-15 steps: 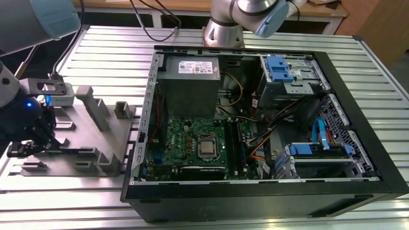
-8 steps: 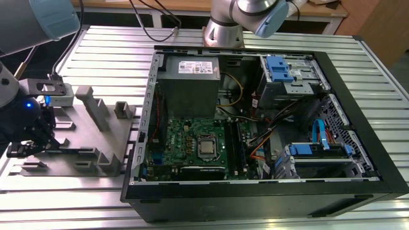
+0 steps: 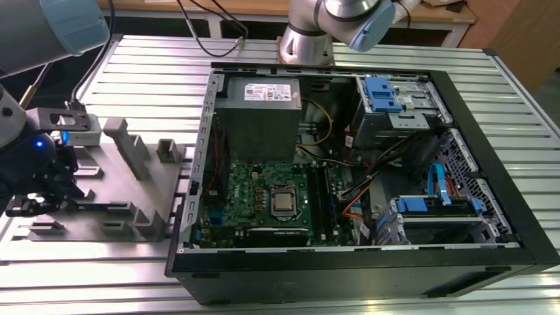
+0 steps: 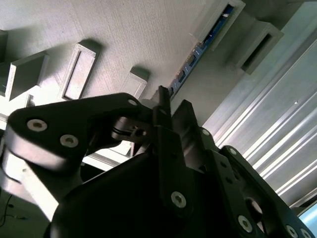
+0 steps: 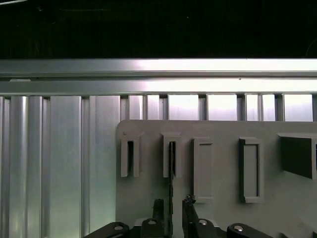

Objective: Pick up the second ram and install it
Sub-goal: 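Pick up the second ram and move it above second insertion slot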

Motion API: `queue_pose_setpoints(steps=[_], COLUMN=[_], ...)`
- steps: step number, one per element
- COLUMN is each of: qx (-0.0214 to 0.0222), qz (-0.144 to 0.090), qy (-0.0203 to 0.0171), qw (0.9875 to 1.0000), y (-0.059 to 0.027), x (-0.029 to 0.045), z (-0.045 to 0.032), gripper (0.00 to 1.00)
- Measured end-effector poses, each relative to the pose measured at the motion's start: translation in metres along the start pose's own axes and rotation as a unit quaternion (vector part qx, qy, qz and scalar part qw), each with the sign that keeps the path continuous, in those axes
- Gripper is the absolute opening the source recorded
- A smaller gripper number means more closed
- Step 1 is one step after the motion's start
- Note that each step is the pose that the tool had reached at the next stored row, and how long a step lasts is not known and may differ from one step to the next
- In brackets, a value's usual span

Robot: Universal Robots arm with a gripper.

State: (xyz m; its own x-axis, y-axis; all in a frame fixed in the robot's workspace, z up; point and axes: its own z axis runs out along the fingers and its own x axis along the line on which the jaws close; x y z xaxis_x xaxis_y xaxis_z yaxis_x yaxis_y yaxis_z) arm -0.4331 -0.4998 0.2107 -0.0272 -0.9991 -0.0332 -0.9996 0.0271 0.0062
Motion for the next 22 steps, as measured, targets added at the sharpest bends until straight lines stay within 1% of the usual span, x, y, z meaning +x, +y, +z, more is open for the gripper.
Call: queue_pose_setpoints(steps=[1, 2, 7, 15, 18, 22], qx=[0.0000, 0.0000, -0.0001, -0.0007, -0.0010, -0.0013], qz=[0.000, 0.000, -0.003, -0.024, -0.031, -0.035], qy=[0.0000, 0.0000, 0.0005, 0.0022, 0.0034, 0.0039], qw=[1.0000, 1.0000, 1.0000, 0.9997, 0.9995, 0.9994], y=[0.0000, 0.0000, -0.0001, 0.0000, 0.0001, 0.0001], x=[0.0000, 0.0000, 0.0001, 0.0004, 0.0005, 0.0005], z=[0.0000, 0.0000, 0.0022, 0.0109, 0.0135, 0.0139], gripper=[0.27, 0.33, 0.33, 0.33, 0.33, 0.33])
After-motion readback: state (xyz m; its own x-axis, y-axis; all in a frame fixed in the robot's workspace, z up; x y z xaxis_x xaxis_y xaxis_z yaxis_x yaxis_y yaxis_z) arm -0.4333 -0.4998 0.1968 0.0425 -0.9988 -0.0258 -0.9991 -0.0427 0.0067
